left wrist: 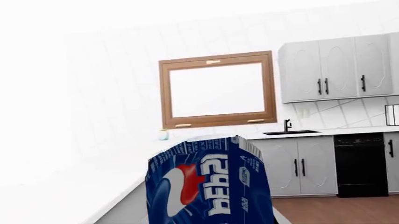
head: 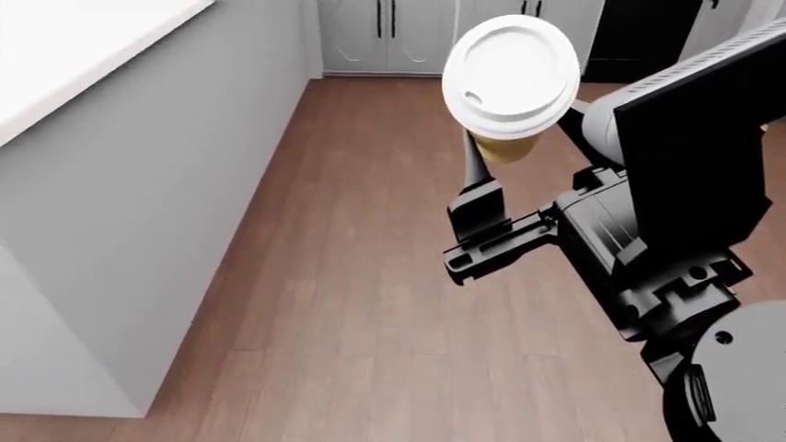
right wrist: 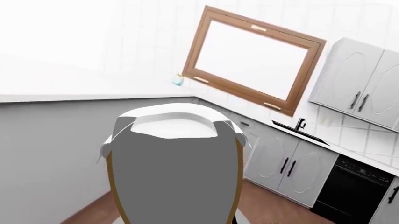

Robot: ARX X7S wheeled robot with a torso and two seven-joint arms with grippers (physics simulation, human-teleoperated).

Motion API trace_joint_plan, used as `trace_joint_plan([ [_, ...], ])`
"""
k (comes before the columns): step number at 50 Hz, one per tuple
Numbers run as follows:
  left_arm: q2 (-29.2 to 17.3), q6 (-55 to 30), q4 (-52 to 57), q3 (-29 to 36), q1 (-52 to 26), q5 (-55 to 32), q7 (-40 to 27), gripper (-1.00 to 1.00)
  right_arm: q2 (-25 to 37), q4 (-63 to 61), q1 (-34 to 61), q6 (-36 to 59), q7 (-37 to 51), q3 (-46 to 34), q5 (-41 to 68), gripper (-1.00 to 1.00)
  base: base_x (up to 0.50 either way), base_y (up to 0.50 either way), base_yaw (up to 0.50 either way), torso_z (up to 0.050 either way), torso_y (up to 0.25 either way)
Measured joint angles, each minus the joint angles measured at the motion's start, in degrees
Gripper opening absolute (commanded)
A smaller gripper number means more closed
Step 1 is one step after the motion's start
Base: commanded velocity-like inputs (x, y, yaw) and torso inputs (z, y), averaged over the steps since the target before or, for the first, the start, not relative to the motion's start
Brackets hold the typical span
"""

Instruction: Move the drinks to the dining counter.

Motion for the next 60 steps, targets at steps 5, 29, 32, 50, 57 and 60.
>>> trace_joint_plan([
  [5,-0.1,0.1,0.0,0.0,0.0,0.0,0.0,-1.0,0.0,0.3,0.3,0.0,0.5,-0.3,0.4,-1.0,-0.5,-0.02,0.0,0.0,0.0],
  [29,0.0,0.1,0.1,-0.1,0.4,0.3,0.3,-1.0,0.3,-0.5,-0.1,-0.7,-0.9,-0.3,-0.1,-1.0,-0.5,0.12,0.0,0.0,0.0],
  [32,0.0,0.1,0.1,-0.1,0.4,0.3,0.3,-1.0,0.3,-0.6,-0.1,-0.7,-1.1,-0.3,-0.2,-1.0,-0.51,0.26,0.0,0.003,0.003],
  [50,0.0,0.3,0.1,-0.2,0.6,0.4,0.4,-1.0,0.3,-0.5,1.0,0.1,-0.6,-1.6,-0.3,-1.0,-0.51,0.21,0.0,0.0,0.001],
  [57,-0.1,0.4,0.1,-0.2,0.7,0.4,0.4,-1.0,0.3,-0.4,1.4,0.2,-0.6,-1.8,-0.3,-1.0,-0.51,0.21,0.0,0.0,0.001],
  [60,-0.1,0.5,0.1,-0.3,0.7,0.4,0.4,-1.0,0.3,-0.5,1.4,0.2,-0.6,-1.9,-0.3,-1.0,-0.51,0.2,0.0,0.0,0.0],
])
